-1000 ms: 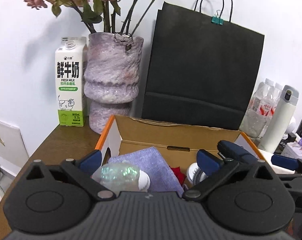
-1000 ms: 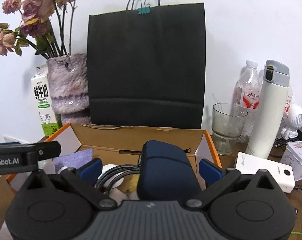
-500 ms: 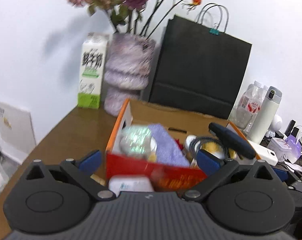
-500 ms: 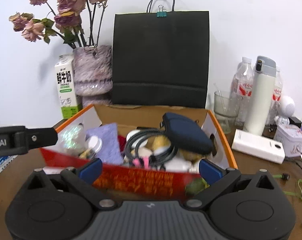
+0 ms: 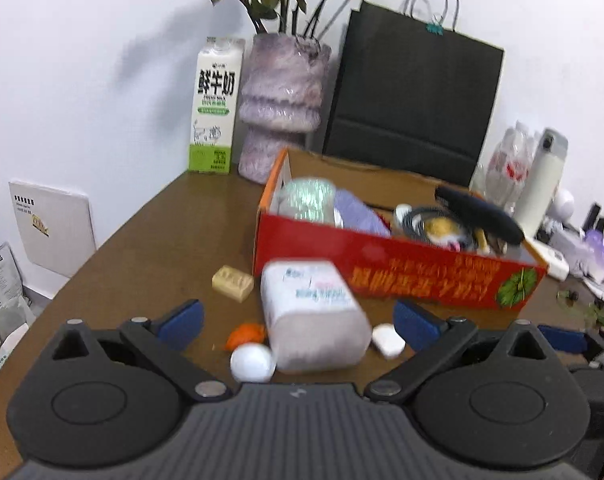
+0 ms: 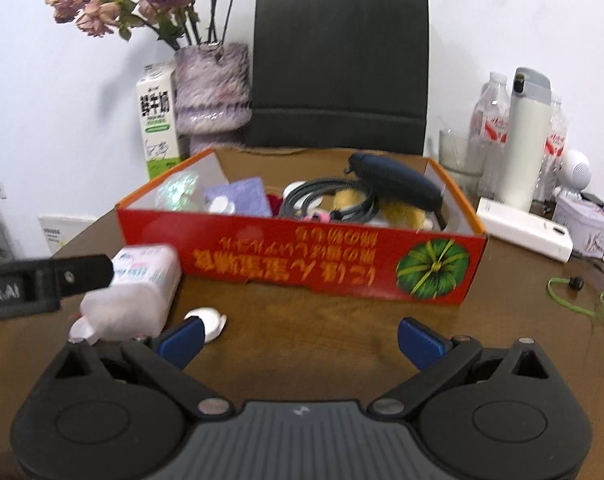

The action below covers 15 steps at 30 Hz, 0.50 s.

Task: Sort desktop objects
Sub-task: 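Withdraw both tools toward the wipes pack and earbud case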

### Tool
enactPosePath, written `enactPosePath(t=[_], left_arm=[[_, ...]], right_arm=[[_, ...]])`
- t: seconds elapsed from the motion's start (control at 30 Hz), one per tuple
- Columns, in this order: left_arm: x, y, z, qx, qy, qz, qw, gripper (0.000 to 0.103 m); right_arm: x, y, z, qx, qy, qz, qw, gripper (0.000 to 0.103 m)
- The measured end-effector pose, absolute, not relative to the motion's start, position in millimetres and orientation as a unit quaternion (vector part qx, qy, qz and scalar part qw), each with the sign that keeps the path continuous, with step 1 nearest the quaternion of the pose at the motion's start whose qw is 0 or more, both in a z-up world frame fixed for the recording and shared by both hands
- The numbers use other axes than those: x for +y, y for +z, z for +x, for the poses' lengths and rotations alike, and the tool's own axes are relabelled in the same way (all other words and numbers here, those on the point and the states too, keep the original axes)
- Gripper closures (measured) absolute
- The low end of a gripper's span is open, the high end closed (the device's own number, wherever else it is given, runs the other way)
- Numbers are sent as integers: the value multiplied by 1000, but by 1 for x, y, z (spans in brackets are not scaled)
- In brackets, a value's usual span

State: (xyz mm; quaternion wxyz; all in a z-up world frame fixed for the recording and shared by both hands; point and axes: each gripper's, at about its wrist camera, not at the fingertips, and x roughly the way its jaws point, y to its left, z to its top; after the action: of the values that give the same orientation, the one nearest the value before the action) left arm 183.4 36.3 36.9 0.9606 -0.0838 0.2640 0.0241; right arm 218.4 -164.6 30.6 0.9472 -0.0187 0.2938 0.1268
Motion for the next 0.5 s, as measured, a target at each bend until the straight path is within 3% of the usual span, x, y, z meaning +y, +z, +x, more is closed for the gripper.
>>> enactPosePath(t=[0.5], left_arm=[[38,29,175,261,9,-81,962,0]], right_arm=[[-161,18,211,303,134,-22,943,0]])
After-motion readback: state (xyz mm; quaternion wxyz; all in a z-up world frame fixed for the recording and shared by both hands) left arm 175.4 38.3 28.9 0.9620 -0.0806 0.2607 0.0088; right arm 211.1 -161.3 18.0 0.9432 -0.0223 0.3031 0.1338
